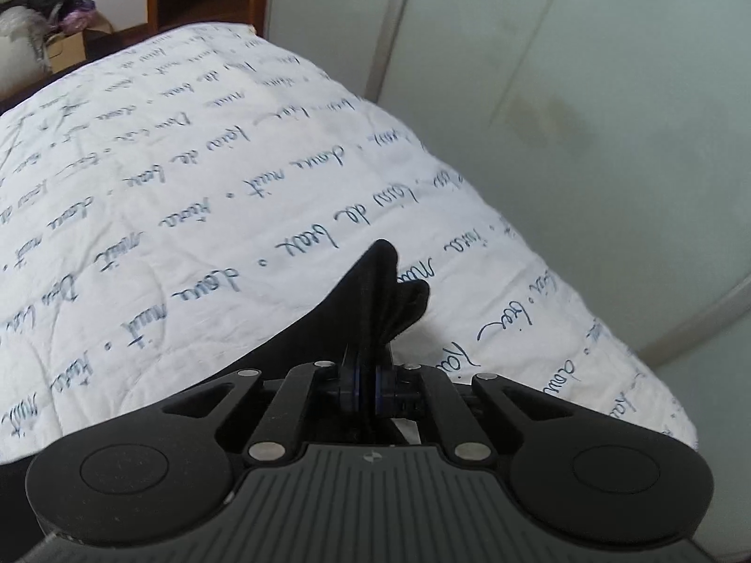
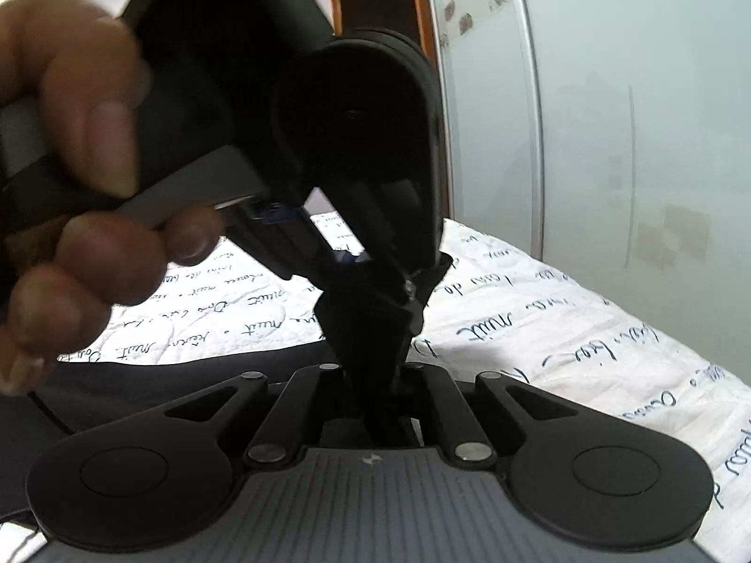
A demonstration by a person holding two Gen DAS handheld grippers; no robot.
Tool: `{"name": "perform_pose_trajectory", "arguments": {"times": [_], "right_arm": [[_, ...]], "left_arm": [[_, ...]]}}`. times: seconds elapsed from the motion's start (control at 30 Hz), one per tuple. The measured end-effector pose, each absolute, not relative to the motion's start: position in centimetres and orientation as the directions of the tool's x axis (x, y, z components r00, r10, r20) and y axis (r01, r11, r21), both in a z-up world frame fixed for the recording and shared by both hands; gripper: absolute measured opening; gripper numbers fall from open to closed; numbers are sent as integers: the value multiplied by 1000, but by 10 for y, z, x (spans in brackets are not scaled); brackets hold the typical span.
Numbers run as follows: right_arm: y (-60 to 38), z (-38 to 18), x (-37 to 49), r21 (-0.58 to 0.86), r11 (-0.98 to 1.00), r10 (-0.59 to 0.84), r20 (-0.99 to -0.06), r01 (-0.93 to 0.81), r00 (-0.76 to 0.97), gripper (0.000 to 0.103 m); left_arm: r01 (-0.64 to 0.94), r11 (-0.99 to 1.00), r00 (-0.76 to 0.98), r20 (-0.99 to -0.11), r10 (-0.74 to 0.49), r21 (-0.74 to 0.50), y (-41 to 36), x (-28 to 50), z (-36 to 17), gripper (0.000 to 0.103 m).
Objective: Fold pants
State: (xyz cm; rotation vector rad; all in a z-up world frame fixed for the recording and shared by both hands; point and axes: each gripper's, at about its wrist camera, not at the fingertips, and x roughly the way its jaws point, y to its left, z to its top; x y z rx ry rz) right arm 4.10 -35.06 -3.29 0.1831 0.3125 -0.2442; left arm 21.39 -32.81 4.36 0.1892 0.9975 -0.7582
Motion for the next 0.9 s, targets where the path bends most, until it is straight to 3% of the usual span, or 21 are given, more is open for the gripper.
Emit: {"name": "perform_pose_trajectory", "arguments": {"times": [0.23, 0.37, 0.63, 0.9], "right_arm": [[-311, -17, 29, -38, 987, -163, -274, 159, 948, 4], [-273, -1, 26, -85, 995, -82, -273, 61, 959, 4], [-155, -8, 49, -185, 951, 164, -379, -248, 911, 4], [-82, -19, 54, -269, 877, 256, -437, -397, 862, 4]], "left_arm": [[468, 732, 261, -714, -650, -495, -229, 225, 54, 6], [343, 717, 289, -658, -695, -607, -142, 223, 48, 6], [93, 742, 353, -674, -649, -664, 9, 221, 3, 6], [-9, 670, 393, -619, -680, -742, 90, 218, -20, 6]]}}
